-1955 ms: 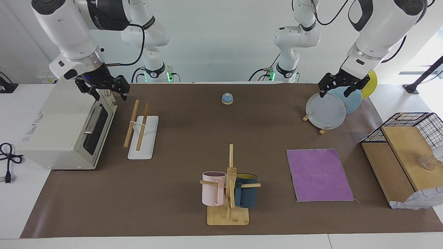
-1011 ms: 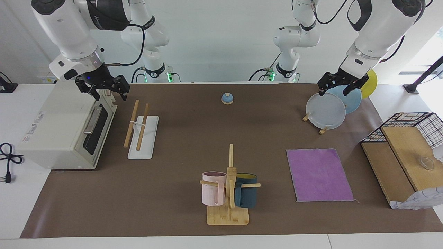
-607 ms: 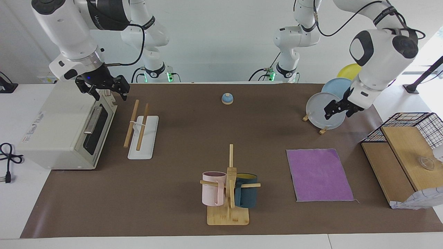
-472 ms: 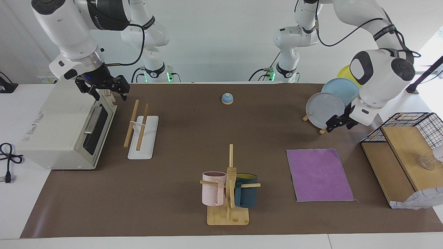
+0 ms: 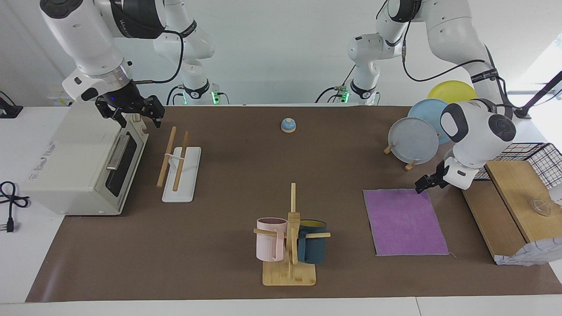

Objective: Fold towel and hang on rack
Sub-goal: 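Move the left gripper to the near edge of the purple towel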

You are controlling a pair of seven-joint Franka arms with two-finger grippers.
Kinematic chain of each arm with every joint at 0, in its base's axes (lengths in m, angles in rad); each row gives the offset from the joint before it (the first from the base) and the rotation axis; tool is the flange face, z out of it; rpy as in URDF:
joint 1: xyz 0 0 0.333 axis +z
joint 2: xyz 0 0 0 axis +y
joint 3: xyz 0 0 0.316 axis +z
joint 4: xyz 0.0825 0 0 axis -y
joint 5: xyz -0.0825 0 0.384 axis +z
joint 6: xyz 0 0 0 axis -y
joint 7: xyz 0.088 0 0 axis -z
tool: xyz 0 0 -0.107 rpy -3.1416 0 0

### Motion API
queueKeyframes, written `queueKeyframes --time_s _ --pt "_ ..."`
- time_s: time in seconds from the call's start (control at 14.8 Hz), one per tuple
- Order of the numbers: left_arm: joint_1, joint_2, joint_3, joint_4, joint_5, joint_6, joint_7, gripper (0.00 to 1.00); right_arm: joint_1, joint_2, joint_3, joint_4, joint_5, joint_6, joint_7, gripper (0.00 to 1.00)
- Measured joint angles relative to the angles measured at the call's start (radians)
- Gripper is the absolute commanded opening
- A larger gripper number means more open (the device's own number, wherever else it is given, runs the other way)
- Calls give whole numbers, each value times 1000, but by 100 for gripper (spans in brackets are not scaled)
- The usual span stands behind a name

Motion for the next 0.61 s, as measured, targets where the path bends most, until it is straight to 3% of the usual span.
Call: queueKeyframes --time_s 0.2,0.4,0.61 --pt "3 16 0 1 0 12 1 81 0 0 0 0 0 0 0 100" --pt "14 27 0 1 0 21 1 64 0 0 0 0 0 0 0 100" --pt "21 31 0 1 0 21 1 36 0 0 0 0 0 0 0 100"
